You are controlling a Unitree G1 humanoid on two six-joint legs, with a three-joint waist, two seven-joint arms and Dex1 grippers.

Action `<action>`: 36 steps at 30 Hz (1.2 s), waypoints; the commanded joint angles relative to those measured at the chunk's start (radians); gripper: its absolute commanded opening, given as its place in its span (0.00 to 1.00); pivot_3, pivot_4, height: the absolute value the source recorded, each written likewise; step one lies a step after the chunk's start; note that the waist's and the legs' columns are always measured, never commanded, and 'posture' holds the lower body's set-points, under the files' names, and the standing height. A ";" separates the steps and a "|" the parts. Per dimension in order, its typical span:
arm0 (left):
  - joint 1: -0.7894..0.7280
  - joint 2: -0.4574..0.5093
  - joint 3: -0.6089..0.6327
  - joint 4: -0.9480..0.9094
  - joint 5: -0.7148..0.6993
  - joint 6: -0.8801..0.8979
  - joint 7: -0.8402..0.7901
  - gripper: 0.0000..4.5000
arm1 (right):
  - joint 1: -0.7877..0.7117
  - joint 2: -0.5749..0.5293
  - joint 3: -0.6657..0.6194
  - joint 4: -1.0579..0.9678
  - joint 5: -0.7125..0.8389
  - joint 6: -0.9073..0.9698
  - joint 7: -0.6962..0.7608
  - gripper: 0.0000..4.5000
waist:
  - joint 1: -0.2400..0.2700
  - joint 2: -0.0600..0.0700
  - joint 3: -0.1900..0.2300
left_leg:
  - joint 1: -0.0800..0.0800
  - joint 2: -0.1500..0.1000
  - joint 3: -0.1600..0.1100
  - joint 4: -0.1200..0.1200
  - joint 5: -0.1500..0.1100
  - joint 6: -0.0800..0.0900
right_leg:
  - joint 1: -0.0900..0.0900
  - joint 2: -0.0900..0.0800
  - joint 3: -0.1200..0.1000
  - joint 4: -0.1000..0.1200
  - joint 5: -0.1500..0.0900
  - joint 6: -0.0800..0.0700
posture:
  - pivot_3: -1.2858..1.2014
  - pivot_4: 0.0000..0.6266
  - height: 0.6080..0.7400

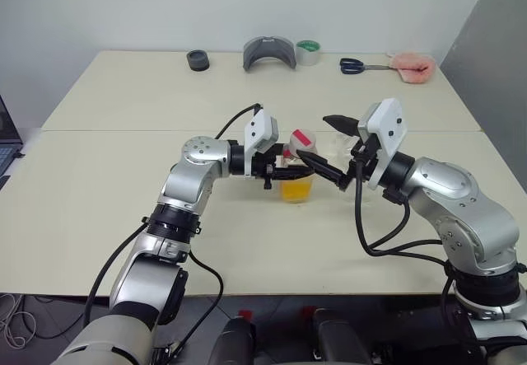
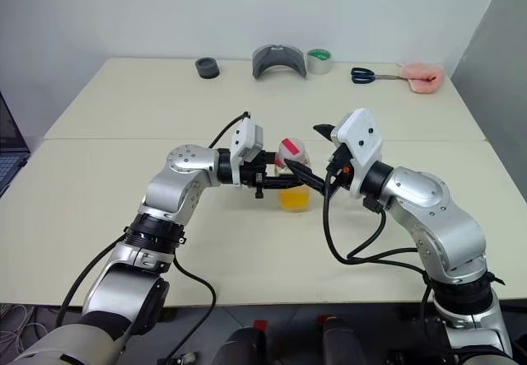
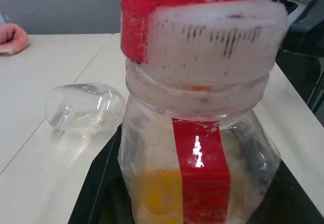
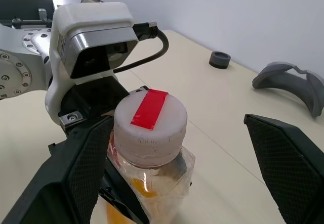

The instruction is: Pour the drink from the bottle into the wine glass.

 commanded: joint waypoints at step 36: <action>-0.004 0.008 0.005 -0.038 -0.015 -0.019 -0.014 0.40 | 0.003 -0.056 -0.072 -0.018 0.031 -0.010 -0.009 0.97 | 0.000 0.000 0.000 | 0.000 0.000 0.000 0.000 0.000 0.000 | 0.000 0.000 0.000 0.000 0.000 0.000 | 0.52 0.24 1.00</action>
